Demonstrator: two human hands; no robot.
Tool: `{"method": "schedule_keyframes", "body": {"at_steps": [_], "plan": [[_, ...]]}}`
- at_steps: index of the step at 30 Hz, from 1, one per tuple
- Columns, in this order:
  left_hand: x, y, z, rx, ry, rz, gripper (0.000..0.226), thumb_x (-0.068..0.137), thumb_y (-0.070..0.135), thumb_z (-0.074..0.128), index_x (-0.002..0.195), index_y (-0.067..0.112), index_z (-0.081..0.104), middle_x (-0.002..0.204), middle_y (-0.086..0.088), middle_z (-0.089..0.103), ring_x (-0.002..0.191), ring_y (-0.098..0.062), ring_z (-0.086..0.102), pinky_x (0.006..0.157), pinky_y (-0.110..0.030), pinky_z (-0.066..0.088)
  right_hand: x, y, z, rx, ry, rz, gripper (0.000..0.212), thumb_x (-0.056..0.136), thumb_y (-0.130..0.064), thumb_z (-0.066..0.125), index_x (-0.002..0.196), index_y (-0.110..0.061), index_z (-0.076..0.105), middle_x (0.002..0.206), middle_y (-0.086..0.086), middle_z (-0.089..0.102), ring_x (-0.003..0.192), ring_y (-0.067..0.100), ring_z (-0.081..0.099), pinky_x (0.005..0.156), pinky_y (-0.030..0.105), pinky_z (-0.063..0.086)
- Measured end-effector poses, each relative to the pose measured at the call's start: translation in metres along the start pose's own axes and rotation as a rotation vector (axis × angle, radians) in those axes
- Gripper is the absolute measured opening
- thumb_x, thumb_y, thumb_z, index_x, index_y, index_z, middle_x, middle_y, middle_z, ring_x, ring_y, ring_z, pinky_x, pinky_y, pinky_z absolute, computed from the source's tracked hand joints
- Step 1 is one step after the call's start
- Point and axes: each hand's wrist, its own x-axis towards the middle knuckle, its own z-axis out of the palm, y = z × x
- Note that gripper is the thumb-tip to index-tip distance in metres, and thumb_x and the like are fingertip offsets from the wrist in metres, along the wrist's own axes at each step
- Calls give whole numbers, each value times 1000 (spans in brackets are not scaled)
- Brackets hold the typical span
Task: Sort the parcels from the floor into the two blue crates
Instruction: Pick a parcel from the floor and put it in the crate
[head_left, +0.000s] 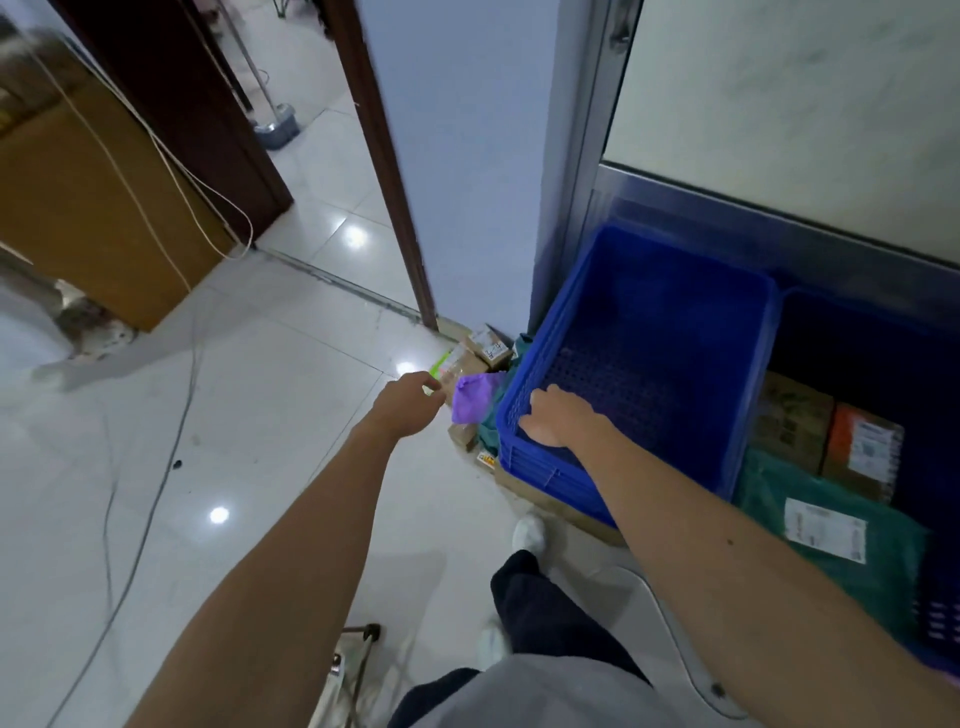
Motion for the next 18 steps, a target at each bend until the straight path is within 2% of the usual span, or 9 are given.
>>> {"method": "schedule_keyframes", "body": {"at_steps": [2, 5, 6, 11, 15, 18], "plan": [[15, -2, -3, 1, -15, -29, 25, 93, 37, 57, 112, 24, 67, 113, -6, 69, 107, -27, 63, 92, -33, 47, 22, -4, -3, 45, -15, 8, 43, 103, -33, 38, 135, -7, 50, 142, 15, 46, 120, 31, 52, 93, 40, 43], [31, -2, -5, 12, -50, -69, 25, 92, 35, 57, 112, 24, 68, 113, -6, 69, 107, -26, 63, 91, -31, 46, 51, -13, -10, 173, -25, 16, 22, 99, -28, 41, 96, -9, 52, 110, 13, 57, 98, 28, 56, 72, 34, 41], [37, -3, -5, 22, -63, -79, 25, 92, 34, 57, 112, 23, 68, 114, -7, 69, 108, -27, 63, 92, -31, 46, 61, -17, -12, 199, -32, 16, 20, 98, -26, 42, 90, -10, 50, 105, 12, 56, 96, 28, 57, 70, 34, 40], [60, -8, 1, 25, -109, -126, 30, 92, 32, 54, 118, 23, 67, 120, -7, 67, 110, -29, 61, 92, -33, 47, 91, -33, -21, 299, -77, 25, 28, 98, -30, 42, 112, -8, 51, 106, 11, 52, 95, 27, 53, 76, 35, 38], [86, -12, 1, 25, -145, -122, 30, 95, 31, 55, 122, 22, 65, 121, -5, 66, 116, -26, 58, 94, -31, 43, 109, -47, -18, 319, -135, 35, 29, 99, -36, 45, 106, -9, 51, 97, 7, 52, 93, 27, 54, 73, 34, 38], [110, -21, 4, 35, -204, -100, 29, 94, 29, 57, 121, 21, 65, 120, -5, 66, 113, -23, 59, 93, -30, 44, 131, -56, -2, 350, -180, 89, 29, 96, -40, 44, 82, -14, 45, 94, 6, 52, 94, 29, 55, 61, 33, 36]]}}
